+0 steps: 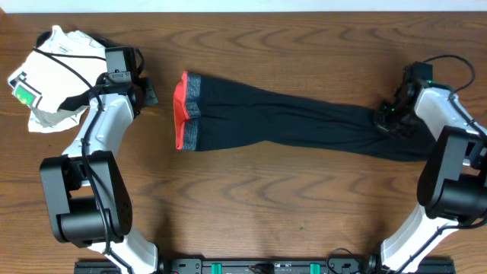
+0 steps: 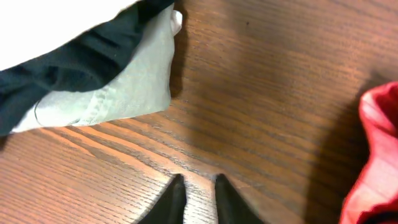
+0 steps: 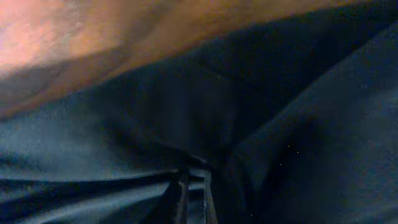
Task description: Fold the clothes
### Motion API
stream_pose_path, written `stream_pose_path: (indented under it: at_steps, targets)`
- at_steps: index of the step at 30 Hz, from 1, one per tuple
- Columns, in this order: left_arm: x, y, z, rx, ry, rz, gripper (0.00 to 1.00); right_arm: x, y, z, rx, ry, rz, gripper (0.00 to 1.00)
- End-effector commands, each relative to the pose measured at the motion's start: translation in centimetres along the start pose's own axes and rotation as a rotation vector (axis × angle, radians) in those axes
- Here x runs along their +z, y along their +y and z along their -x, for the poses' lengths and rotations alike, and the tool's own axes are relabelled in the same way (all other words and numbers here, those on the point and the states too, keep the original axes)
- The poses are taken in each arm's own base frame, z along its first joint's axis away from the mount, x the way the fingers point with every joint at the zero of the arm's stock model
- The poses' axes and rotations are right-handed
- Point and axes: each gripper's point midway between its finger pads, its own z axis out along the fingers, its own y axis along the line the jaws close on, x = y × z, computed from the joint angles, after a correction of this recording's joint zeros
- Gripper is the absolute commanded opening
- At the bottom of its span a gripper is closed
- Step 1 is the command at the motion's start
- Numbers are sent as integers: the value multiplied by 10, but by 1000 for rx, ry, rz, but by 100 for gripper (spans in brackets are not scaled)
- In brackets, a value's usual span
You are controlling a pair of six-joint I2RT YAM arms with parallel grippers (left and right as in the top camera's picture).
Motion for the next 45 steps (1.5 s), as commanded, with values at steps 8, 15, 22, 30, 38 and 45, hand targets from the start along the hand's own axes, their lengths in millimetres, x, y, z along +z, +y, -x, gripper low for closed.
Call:
stream_pose_path:
  at_steps: [8,15,22,30,38,45]
  targets:
    - [-36,-19,15,-7,-54,-143,38,-73,-11,26,2,-55,-80,23]
    - [-56,-56,6,-2,-6,-371,76,-107,-55,19,131,-66,-124,99]
    - [-68,-76,-28,-9,143,-504,84,-108,-90,16,255,-31,-65,99]
    - [-73,-82,-56,6,255,-497,98,-89,-118,19,328,-55,-71,99]
    - [-73,-81,-61,4,276,-489,98,-82,-145,34,304,-123,-70,99]
    - [-75,-79,-69,-1,313,-482,98,-73,-147,47,114,-182,10,99]
